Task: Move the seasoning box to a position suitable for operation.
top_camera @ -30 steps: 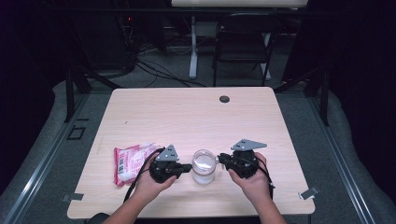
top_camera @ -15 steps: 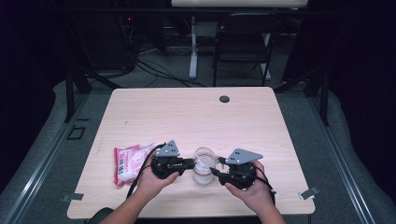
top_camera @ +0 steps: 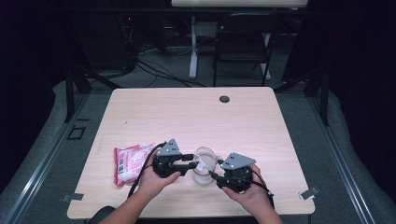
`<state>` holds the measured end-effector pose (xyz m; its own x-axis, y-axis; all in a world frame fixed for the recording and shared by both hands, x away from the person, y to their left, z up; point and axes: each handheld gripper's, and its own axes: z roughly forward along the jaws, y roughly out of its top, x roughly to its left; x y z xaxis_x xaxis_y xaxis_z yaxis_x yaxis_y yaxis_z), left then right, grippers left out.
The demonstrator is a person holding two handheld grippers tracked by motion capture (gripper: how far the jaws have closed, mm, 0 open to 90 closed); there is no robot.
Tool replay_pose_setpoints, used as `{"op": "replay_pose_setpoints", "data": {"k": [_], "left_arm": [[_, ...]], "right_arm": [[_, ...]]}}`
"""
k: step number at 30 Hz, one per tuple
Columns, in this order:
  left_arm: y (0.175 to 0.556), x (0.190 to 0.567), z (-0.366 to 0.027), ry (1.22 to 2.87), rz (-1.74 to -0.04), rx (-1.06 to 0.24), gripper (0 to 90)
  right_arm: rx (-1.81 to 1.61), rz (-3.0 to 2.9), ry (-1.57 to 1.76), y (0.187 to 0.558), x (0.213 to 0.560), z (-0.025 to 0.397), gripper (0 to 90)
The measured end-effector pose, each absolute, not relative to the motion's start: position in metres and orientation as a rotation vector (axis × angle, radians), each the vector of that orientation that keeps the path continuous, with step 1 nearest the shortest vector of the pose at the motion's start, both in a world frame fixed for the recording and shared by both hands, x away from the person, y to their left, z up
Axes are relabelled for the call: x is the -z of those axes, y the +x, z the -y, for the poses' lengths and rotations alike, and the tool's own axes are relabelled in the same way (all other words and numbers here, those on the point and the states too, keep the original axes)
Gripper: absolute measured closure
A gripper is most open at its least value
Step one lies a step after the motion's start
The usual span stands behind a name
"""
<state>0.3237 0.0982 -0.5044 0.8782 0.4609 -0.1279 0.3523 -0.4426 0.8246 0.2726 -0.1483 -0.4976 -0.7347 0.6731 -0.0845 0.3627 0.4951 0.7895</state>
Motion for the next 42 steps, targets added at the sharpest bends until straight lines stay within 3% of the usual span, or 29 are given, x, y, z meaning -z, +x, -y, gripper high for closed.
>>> {"op": "replay_pose_setpoints", "data": {"k": [42], "left_arm": [[0.3242,0.5120,-0.0957,2.094,-0.602,-0.205,63.5]], "right_arm": [[-1.146,-2.338,0.902,0.2747,0.4977,0.1548,53.5]]}}
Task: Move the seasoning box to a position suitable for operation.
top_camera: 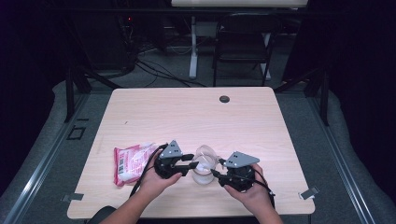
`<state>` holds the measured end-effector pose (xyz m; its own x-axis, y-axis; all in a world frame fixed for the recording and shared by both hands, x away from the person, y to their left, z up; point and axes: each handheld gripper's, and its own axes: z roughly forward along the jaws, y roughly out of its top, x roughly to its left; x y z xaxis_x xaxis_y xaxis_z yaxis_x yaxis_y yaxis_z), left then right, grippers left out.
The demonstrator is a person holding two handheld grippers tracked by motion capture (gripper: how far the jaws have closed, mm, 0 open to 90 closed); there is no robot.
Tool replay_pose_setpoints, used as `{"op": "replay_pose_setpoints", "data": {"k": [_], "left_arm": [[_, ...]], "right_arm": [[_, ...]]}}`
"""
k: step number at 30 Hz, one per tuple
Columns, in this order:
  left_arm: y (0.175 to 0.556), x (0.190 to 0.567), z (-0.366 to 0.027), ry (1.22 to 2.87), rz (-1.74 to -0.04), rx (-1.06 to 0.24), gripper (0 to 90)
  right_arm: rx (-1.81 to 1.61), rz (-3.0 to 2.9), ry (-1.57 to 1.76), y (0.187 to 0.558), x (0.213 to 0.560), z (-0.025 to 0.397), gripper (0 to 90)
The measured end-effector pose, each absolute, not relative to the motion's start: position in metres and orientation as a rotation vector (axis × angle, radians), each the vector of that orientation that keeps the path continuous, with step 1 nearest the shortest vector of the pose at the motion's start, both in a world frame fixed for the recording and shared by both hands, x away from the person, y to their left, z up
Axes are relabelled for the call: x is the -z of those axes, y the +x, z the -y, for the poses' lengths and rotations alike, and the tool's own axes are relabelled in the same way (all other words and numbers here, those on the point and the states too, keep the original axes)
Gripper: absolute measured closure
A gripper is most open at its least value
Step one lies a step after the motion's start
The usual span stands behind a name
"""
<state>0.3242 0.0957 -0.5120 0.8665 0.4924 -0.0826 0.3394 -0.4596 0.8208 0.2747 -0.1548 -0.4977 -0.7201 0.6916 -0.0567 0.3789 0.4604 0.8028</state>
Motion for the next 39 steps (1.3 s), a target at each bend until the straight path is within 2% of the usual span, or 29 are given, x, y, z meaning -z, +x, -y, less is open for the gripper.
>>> {"op": "replay_pose_setpoints", "data": {"k": [17,28,39], "left_arm": [[0.324,0.512,-0.096,2.097,-0.597,-0.216,64.9],[0.323,0.514,-0.095,2.080,-0.613,-0.211,64.1],[0.322,0.514,-0.096,2.075,-0.593,-0.226,61.7]], "right_arm": [[-1.211,-2.263,1.032,0.282,0.498,0.176,59.6],[-1.205,-2.272,1.046,0.285,0.504,0.173,59.9],[-1.243,-2.268,1.081,0.289,0.508,0.172,64.8]]}}
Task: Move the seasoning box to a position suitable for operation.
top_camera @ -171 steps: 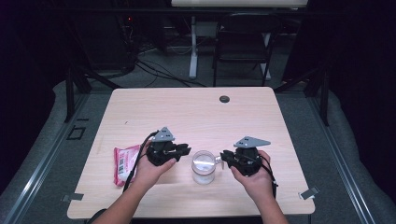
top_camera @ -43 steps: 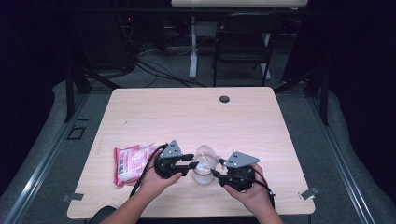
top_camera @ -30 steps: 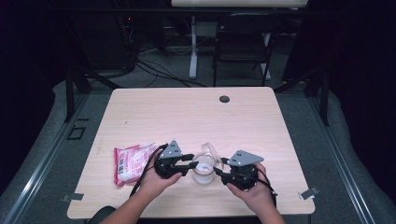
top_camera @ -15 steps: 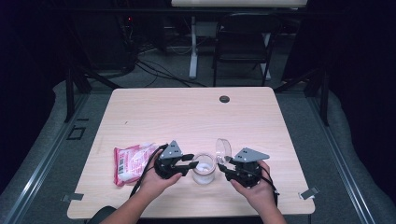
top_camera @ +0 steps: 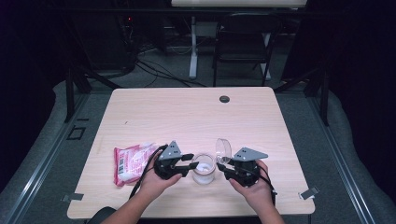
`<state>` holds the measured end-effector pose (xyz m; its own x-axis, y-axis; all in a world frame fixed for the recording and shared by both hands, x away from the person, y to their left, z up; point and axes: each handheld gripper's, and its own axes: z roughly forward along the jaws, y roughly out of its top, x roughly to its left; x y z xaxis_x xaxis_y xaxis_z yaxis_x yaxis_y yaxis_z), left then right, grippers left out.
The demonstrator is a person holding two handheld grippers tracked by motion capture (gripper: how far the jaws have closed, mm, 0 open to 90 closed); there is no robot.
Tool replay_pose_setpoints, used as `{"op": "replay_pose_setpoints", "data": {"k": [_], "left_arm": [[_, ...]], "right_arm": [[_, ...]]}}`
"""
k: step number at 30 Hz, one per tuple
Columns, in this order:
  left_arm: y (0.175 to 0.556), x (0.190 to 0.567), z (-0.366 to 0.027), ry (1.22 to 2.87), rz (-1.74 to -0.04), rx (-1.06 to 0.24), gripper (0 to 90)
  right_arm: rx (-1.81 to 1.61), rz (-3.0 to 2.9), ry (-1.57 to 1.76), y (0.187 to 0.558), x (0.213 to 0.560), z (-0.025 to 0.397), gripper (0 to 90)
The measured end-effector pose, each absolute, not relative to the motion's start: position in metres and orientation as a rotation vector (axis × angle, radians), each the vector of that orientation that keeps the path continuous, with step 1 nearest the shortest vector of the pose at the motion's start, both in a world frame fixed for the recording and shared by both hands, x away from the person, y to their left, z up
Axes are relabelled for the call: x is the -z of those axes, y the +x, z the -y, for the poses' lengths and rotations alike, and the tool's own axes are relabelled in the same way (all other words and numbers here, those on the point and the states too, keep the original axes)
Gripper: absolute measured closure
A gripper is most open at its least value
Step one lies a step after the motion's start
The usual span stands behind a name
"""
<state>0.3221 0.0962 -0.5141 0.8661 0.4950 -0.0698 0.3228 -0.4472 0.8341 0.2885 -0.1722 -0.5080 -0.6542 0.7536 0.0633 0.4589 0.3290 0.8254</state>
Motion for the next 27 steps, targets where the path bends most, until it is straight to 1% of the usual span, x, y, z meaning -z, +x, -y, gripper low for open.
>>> {"op": "replay_pose_setpoints", "data": {"k": [10,19,27], "left_arm": [[0.321,0.513,-0.104,2.052,-0.613,-0.236,60.9],[0.316,0.513,-0.116,2.046,-0.640,-0.269,60.9],[0.313,0.515,-0.130,2.045,-0.690,-0.295,60.9]], "right_arm": [[-1.251,-2.266,1.104,0.294,0.508,0.175,68.1],[-1.309,-2.250,1.172,0.308,0.510,0.180,73.3],[-1.341,-2.234,1.207,0.322,0.510,0.181,75.0]]}}
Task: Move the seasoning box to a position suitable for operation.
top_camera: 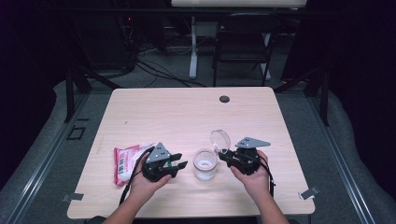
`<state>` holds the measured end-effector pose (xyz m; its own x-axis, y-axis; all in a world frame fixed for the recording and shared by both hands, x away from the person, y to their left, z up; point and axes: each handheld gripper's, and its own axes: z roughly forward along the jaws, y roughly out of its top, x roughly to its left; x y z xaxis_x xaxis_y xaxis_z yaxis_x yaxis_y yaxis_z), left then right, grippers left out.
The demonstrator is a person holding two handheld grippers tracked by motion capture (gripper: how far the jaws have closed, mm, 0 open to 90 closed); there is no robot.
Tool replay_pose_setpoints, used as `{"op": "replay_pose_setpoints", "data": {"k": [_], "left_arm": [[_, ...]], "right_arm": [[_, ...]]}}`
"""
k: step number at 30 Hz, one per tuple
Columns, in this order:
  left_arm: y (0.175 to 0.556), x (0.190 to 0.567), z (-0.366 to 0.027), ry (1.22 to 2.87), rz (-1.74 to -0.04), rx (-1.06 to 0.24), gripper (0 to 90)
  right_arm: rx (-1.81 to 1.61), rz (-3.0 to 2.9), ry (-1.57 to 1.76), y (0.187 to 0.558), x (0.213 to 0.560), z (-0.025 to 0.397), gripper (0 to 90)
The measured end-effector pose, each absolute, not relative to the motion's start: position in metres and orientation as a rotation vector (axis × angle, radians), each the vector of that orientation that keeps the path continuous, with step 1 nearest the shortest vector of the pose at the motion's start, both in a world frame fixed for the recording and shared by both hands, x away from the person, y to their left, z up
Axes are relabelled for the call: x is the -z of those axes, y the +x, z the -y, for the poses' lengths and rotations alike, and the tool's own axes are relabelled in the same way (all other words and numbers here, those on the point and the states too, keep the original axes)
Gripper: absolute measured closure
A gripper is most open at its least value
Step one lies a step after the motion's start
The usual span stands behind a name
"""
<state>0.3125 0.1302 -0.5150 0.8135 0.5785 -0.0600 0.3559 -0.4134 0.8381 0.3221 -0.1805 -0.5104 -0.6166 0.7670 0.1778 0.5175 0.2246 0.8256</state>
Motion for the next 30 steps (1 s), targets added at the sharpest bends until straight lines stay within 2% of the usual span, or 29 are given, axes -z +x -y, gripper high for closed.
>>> {"op": "replay_pose_setpoints", "data": {"k": [5,11,30], "left_arm": [[0.308,0.515,-0.141,2.039,-0.725,-0.320,61.2],[0.299,0.515,-0.156,2.041,-0.750,-0.411,62.5],[0.294,0.520,-0.177,2.015,-0.850,-0.469,60.3]], "right_arm": [[-1.375,-2.232,1.229,0.335,0.510,0.181,75.5],[-1.409,-2.227,1.243,0.351,0.509,0.180,76.0],[-1.587,-2.195,1.309,0.380,0.514,0.179,76.3]]}}
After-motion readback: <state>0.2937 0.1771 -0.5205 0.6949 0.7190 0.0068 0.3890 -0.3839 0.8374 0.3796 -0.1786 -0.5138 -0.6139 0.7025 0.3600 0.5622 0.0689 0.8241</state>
